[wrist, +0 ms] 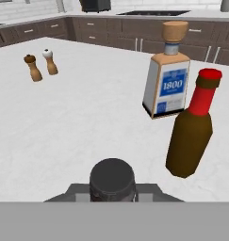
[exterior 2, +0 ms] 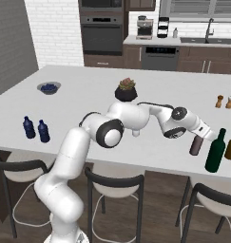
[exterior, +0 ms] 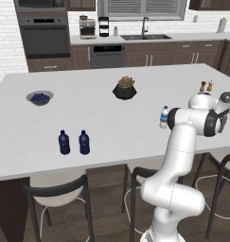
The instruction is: Move the plastic bottles in the middle to the plastics group, and the glass bottles in the middle to the glass group.
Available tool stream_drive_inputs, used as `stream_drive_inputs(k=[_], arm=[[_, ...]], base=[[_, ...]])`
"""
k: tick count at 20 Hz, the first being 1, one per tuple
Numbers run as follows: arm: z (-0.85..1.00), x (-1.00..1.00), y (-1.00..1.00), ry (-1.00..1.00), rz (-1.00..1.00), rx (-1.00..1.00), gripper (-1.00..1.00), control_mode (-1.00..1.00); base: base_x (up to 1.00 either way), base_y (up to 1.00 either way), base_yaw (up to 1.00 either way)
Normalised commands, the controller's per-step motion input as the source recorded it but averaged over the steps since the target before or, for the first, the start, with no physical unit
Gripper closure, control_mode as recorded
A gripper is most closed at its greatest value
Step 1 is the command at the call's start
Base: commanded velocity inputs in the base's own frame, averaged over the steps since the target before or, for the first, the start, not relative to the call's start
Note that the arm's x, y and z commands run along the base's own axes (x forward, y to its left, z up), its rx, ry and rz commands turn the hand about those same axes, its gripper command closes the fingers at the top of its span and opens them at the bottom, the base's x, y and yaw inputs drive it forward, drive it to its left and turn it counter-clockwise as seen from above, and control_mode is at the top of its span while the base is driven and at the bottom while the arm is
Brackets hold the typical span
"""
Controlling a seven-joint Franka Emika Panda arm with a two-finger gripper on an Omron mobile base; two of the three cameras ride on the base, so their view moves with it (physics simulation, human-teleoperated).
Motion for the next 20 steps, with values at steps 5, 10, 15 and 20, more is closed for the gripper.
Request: stream_drive_inputs(k=[5,10,15,20], arm=[[0.0,0.0,0.0,0.0,0.0,0.0,-1.0,-1.0],[0.0,0.0,0.0,0.0,0.0,0.0,-1.0,-1.0],[0.0,0.0,0.0,0.0,0.0,0.0,-1.0,-1.0],[0.0,-0.23,0.25,0.0,0.0,0.0,-1.0,-1.0]], base=[[0.0,0.0,0.0],[0.0,0.0,0.0],[0.0,0.0,0.0],[0.0,0.0,0.0]])
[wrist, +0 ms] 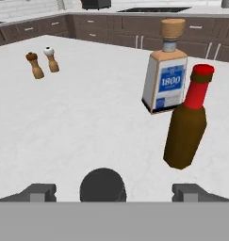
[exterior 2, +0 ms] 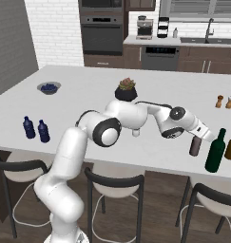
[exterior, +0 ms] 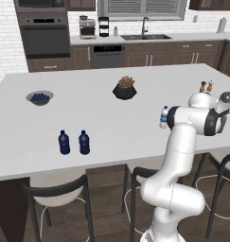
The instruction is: Move the plastic bottles in the middle to the plastics group, and the glass bottles in the middle to the glass group.
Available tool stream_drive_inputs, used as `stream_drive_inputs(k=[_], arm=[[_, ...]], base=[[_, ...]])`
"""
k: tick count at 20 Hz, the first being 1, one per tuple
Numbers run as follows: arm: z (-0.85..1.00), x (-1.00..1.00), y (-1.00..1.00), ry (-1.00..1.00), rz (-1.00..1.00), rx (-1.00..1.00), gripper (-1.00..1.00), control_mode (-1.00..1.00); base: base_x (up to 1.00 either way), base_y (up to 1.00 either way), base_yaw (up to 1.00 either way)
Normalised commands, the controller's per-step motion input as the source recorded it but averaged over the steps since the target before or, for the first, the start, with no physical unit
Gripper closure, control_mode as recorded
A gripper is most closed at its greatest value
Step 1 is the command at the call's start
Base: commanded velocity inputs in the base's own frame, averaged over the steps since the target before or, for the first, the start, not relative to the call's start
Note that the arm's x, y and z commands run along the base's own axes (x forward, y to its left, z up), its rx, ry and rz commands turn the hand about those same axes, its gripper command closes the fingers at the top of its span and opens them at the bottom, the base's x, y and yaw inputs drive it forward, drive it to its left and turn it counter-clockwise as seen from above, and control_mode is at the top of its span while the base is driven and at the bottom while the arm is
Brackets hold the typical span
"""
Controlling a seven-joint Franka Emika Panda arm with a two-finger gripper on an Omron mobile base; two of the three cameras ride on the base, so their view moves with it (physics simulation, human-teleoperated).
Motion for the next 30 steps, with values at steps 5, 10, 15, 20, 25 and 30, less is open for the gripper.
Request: stream_drive_inputs(k=[5,10,15,20,25,30], arm=[[0.0,-0.42,0.6,0.0,0.0,0.0,-1.0,-1.0],[0.03,-0.35,0.48,-0.01,0.0,0.0,-1.0,-1.0],[0.34,-0.14,0.67,0.01,0.08,0.0,-1.0,-1.0],[0.37,0.0,0.7,0.01,0.15,0.01,-1.0,-1.0],[0.37,0.0,0.55,0.0,0.17,0.04,-1.0,-1.0],[0.28,0.0,0.49,0.0,0.22,0.05,-1.0,-1.0]], base=[[0.0,0.0,0.0],[0.0,0.0,0.0],[0.0,0.0,0.0],[0.0,0.0,0.0],[0.0,0.0,0.0],[0.0,0.0,0.0]])
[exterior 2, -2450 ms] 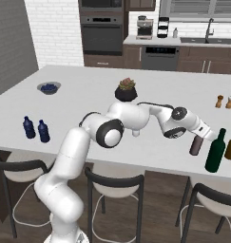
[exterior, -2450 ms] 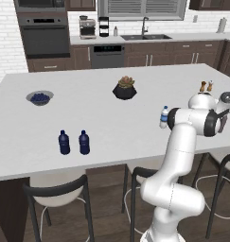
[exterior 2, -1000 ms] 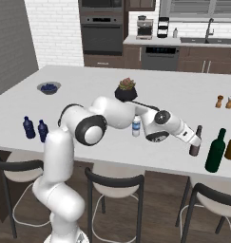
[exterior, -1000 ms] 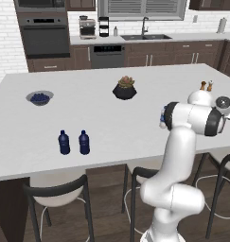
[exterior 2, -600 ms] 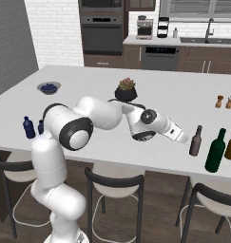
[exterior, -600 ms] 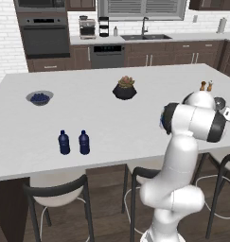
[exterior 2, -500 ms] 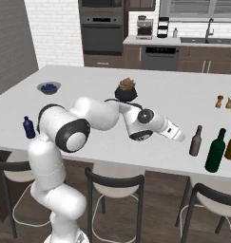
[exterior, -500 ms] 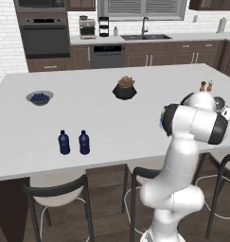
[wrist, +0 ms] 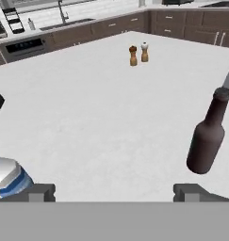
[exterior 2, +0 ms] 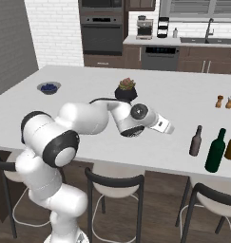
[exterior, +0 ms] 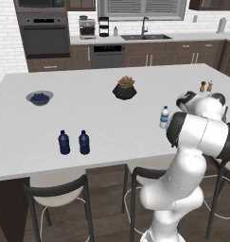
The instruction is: Move the plastic bottles in the middle to the plastics group, and the glass bottles in the middle to the glass group.
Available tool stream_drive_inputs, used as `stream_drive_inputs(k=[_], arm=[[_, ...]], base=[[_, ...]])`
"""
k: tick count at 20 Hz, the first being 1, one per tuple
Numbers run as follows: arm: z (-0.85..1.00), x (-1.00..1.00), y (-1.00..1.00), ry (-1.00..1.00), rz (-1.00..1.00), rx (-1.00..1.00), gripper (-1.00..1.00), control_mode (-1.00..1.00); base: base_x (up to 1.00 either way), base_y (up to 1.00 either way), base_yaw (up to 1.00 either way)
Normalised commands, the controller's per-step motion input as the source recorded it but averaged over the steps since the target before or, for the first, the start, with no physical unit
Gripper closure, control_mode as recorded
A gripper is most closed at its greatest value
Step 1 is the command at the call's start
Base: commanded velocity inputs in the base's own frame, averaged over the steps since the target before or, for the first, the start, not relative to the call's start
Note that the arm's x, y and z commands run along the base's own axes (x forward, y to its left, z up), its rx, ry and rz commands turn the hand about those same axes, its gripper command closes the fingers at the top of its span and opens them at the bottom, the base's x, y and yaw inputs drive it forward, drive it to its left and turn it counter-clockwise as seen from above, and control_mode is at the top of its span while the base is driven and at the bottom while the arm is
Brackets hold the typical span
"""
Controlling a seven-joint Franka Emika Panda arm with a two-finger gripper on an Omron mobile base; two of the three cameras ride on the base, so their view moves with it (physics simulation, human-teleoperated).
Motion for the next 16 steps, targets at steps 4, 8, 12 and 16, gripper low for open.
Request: stream_drive_inputs(k=[4,8,12,16], arm=[[0.3,0.0,0.48,0.0,0.22,0.03,-1.0,-1.0],[0.19,0.0,0.45,0.0,0.17,0.01,-1.0,-1.0],[0.02,0.0,0.58,0.0,0.15,0.0,-1.0,-1.0],[0.0,-0.13,0.6,0.0,0.13,0.0,-1.0,-1.0]], base=[[0.0,0.0,0.0],[0.0,0.0,0.0],[0.0,0.0,0.0],[0.0,0.0,0.0]])
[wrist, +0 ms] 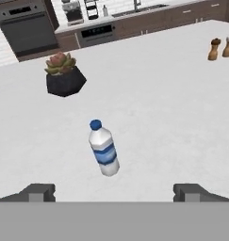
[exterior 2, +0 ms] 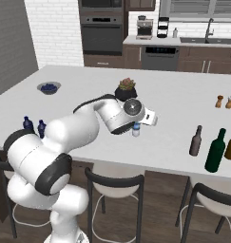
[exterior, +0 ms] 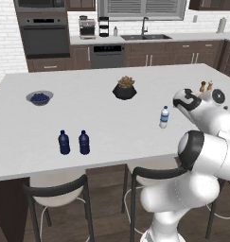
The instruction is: Move the plastic bottles in the middle to the plastics group, and the glass bottles in the middle to the glass group.
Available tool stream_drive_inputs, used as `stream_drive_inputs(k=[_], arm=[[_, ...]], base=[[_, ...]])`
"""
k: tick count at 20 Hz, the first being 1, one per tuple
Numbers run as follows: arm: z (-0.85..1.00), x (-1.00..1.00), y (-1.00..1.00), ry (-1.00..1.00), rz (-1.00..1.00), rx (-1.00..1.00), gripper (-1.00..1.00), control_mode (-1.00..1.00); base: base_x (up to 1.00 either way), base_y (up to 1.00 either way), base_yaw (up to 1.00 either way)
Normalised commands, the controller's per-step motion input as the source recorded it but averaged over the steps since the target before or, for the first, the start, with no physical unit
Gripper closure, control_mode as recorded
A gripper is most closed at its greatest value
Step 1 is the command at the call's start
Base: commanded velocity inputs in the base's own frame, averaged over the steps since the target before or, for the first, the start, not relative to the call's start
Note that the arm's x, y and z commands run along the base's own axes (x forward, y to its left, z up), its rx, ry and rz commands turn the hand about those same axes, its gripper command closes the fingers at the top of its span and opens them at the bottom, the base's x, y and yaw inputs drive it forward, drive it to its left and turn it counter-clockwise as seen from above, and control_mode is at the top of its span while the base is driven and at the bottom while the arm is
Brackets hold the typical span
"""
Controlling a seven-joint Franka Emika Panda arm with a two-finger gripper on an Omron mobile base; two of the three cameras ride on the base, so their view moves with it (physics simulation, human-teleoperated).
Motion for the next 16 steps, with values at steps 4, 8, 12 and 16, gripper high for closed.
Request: stream_drive_inputs(k=[4,8,12,16], arm=[[0.0,-0.06,0.62,0.0,0.09,-0.03,-1.0,-1.0],[0.0,-0.08,0.34,0.0,0.08,-0.01,-1.0,-1.0],[-0.02,0.0,0.32,-0.01,0.0,-0.01,-1.0,-1.0],[0.0,0.12,0.3,0.0,0.0,0.0,-1.0,-1.0]], base=[[0.0,0.0,0.0],[0.0,0.0,0.0],[0.0,0.0,0.0],[0.0,0.0,0.0]])
